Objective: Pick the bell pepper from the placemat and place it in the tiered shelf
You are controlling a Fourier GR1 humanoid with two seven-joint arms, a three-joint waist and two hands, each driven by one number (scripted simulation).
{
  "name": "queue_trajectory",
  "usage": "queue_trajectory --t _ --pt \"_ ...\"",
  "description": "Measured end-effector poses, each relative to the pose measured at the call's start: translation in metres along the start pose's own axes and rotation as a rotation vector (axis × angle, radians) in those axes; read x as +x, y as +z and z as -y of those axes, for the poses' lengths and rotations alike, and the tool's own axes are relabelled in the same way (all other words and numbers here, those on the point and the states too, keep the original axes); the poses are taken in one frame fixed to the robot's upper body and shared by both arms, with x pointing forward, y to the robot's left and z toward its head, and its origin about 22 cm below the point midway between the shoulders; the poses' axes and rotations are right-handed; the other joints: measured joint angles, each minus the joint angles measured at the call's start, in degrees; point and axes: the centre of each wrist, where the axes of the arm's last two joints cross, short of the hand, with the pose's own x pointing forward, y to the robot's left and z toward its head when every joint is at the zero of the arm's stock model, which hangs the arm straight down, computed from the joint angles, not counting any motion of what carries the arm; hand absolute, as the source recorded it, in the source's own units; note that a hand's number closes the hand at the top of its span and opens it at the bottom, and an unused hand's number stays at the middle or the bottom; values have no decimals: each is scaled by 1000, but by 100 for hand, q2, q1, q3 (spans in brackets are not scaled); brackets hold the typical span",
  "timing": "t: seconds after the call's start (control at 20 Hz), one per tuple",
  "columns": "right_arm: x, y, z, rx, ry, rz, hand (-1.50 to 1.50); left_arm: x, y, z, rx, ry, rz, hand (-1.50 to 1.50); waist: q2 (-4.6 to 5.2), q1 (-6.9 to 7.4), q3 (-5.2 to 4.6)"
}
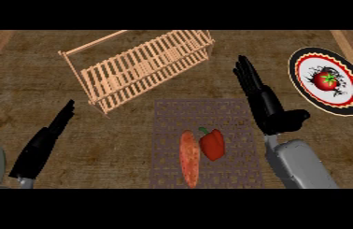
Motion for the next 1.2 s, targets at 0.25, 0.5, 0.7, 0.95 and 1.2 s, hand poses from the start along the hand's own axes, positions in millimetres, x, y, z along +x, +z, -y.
queue_trajectory --t 0.25,0.5,0.7,0.95,1.2 --pt "27 8 49 -68 179 41 150 -10 1 8 74 167 -118 0 -159 -123 151" --pt "24 38 113 -234 486 -160 -150 -10 2 15 132 333 -202 0 -206 -231 217" --pt "22 65 126 -252 487 -214 -150 -1 -8 24 130 403 -251 0 -228 -158 255" --pt "43 82 125 -103 493 -217 -150 7 -16 27 124 430 -283 0 -243 -122 259" --pt "85 86 109 58 509 -255 -150 11 -14 32 110 444 -300 0 -254 -99 254"
